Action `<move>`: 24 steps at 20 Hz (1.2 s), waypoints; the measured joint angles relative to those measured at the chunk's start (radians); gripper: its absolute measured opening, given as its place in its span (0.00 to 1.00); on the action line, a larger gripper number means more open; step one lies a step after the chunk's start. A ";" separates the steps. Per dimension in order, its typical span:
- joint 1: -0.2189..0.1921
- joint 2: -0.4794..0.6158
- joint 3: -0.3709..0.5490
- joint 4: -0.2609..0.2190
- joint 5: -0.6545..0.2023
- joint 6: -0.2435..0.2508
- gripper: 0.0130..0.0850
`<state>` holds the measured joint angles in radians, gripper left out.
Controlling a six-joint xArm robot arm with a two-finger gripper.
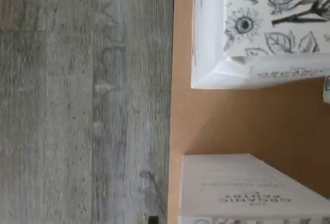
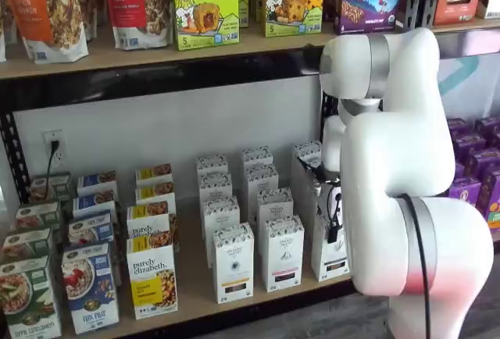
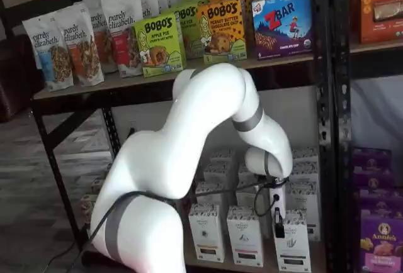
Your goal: Pick up the white box with a green strip in the middle, on the bottom shelf, the sixth box from the left
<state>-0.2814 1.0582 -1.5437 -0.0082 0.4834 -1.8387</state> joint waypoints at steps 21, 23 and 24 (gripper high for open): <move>0.003 -0.160 0.323 -0.126 -0.158 0.121 0.56; 0.002 -0.211 0.421 -0.170 -0.203 0.163 0.56; 0.002 -0.239 0.470 -0.179 -0.223 0.173 0.56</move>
<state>-0.2795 0.8190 -1.0740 -0.1873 0.2602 -1.6654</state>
